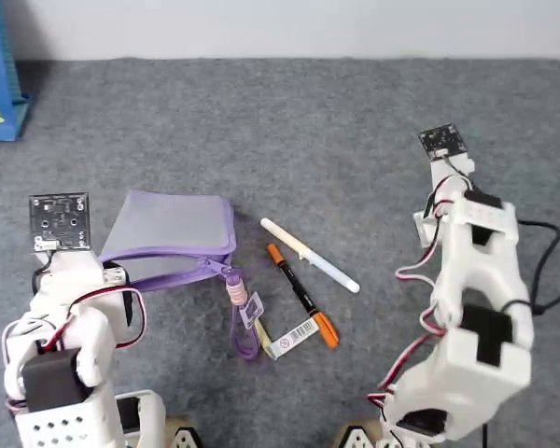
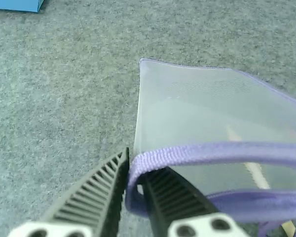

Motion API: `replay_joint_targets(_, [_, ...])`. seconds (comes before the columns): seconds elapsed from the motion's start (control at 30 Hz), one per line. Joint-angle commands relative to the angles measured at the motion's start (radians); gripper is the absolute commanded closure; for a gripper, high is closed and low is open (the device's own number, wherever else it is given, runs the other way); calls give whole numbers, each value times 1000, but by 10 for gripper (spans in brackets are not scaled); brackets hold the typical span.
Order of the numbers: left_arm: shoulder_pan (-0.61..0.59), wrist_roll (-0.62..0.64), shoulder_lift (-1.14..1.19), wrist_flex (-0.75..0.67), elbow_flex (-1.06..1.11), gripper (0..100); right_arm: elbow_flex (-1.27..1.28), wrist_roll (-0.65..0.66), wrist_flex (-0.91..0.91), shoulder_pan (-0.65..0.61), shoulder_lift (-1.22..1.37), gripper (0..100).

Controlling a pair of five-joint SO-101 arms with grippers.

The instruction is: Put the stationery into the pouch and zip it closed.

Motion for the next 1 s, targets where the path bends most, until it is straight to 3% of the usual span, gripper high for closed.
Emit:
replay_joint_targets(0.0, [-2, 8, 12, -28, -2, 988, -147, 6, 38, 16, 51, 816])
replay_joint_targets(0.4, [0, 8, 12, -25, -2, 988, -345, 8, 117, 27, 262, 850])
replay_joint_targets(0.67, [0, 6, 12, -23, -1, 988, -457, 153, 360, 30, 257, 991])
replay_joint_targets(0.97, [0, 6, 12, -21, -1, 988, -554, 155, 670, -1, 179, 991])
